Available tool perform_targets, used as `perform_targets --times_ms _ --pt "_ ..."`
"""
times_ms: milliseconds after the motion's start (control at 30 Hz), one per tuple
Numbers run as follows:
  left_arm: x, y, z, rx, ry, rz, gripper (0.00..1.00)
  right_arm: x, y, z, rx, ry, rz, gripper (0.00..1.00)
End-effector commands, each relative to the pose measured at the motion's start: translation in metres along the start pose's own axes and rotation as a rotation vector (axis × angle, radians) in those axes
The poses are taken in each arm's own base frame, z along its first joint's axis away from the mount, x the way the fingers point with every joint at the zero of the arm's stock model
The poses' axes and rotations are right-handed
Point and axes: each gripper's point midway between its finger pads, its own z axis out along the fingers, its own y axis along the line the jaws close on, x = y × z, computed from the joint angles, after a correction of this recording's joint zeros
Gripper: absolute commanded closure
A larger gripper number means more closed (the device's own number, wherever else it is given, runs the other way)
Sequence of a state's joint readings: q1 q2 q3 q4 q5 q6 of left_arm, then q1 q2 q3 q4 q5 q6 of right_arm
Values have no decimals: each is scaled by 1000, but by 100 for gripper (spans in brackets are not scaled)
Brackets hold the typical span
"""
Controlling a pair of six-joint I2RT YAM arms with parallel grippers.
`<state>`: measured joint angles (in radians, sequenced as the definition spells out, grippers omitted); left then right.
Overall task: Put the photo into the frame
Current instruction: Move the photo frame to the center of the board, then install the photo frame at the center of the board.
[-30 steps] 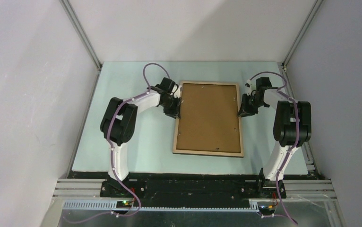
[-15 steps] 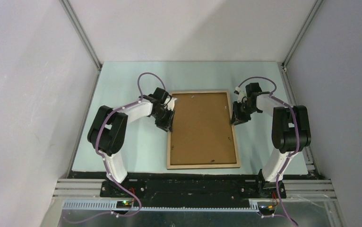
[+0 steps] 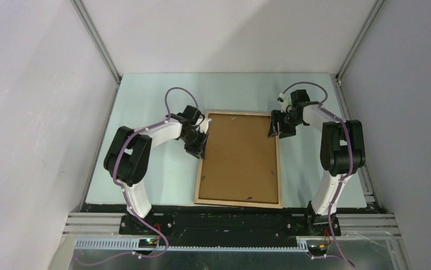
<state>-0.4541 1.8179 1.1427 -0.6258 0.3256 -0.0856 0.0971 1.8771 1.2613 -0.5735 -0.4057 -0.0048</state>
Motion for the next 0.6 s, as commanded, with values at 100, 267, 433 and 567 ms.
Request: perform_targets --times_ms 100,267,433,567 --pt "-4 -22 -4 88 1 76 100 -28 -10 11 34 -42 16 38" --pt "-5 -23 -4 95 1 74 100 -31 -15 17 51 -36 20 45" --pt "-6 -24 -5 97 -3 75 100 -31 -17 21 64 -30 20 52" --pt "-6 -25 -5 102 -5 76 100 -30 -17 24 73 -21 19 56"
